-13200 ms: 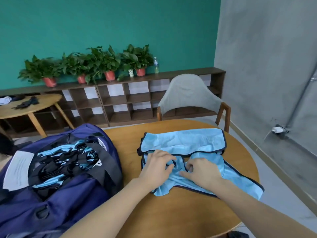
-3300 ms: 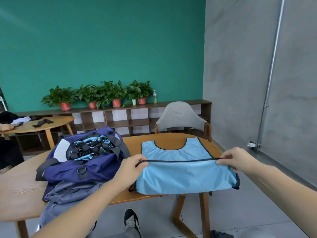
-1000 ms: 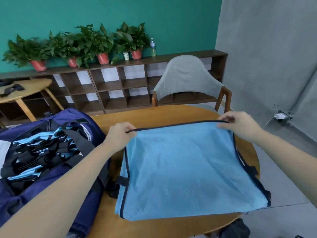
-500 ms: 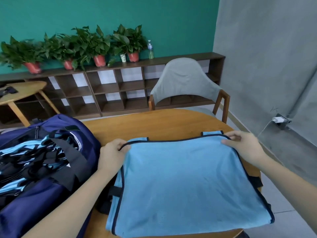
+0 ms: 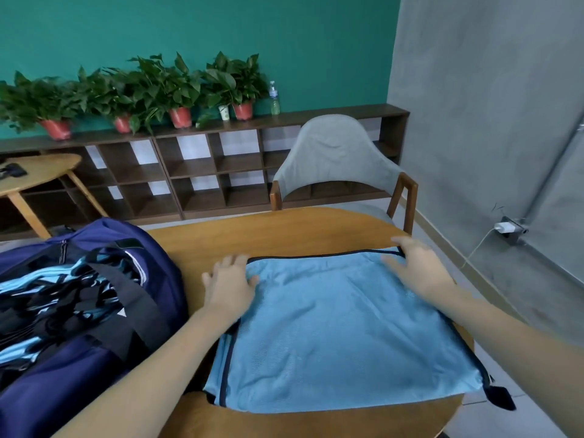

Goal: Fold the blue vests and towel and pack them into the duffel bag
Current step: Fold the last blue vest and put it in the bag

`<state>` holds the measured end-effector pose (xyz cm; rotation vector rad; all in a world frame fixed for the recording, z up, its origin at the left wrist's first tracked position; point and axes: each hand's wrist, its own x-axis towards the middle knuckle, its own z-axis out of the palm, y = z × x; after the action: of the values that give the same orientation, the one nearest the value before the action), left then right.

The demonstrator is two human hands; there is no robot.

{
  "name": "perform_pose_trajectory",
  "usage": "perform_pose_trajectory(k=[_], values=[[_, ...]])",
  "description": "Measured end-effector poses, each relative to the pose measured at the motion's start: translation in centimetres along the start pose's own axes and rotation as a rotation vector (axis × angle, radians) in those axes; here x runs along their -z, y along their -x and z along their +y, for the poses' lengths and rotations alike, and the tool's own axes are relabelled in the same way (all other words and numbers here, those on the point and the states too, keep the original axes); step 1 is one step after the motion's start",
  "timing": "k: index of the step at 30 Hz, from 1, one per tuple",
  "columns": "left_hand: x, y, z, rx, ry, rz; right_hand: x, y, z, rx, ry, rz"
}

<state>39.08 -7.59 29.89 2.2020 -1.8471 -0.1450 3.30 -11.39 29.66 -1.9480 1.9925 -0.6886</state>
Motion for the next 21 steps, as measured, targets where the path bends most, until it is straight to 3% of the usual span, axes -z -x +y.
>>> perform_pose_trajectory(k=[3, 7, 10, 14, 21], values=[[-0.3, 4.0, 2.0, -0.192, 0.116, 0.08, -1.3, 3.4, -1.7, 0.194, 0.061, -0.06], [-1.7, 9.6, 4.2, -0.241, 0.265, -0.09, -3.0, 6.5, -2.7, 0.332, 0.18, -0.164], [-3.1, 12.5, 3.7, -0.114, -0.008, -0.24, -4.3, 7.7, -1.5, 0.288, 0.279, -0.289], [-3.6, 13.0, 1.4, -0.012, -0.109, -0.194, -4.8, 7.6, -0.7, 0.245, 0.361, -0.32], [-3.7, 9.1, -0.3, -0.121, -0.158, -0.213, -5.1, 8.6, -1.1, 0.104, 0.419, -0.307]])
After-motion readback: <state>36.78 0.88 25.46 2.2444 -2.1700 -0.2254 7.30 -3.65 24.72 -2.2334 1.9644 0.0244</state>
